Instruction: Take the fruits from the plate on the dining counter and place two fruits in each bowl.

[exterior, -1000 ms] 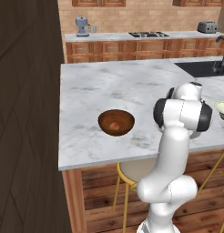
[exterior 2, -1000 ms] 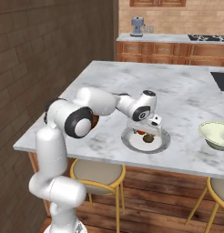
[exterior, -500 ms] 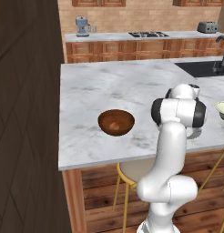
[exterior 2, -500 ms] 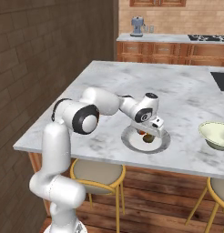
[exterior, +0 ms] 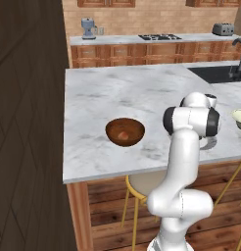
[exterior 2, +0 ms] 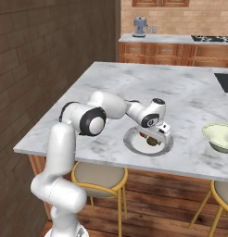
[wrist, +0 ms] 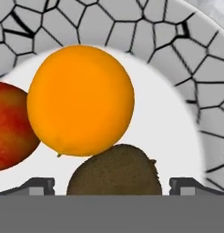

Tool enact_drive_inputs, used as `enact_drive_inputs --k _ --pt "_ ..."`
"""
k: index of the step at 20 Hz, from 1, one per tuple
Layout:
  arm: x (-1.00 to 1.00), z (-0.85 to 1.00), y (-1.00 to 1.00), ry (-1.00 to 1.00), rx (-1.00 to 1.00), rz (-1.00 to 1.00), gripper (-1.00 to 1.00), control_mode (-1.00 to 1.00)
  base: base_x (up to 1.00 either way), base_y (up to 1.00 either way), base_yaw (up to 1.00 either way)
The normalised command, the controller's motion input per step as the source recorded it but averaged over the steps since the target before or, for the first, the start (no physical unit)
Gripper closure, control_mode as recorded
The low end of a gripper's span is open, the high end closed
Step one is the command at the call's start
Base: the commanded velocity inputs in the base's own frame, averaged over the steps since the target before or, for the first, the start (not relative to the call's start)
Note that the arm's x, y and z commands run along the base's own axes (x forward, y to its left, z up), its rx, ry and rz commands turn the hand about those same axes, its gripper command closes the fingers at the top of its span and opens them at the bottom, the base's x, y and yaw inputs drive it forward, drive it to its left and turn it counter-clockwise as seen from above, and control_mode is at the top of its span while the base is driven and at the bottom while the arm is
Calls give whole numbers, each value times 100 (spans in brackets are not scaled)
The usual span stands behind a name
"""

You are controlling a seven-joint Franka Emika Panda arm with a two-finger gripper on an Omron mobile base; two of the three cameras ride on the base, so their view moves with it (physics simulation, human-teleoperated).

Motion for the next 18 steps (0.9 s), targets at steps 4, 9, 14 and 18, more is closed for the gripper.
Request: enact_drive_inputs --k 4,9,14,18 --pt "0 -15 0 3 0 -3 100 -100 0 0 0" --pt "-2 -11 3 2 0 -1 100 -100 0 0 0" --pt "-50 77 6 -2 0 0 100 -100 0 0 0" --pt "-50 92 46 0 0 2 100 -100 0 0 0"
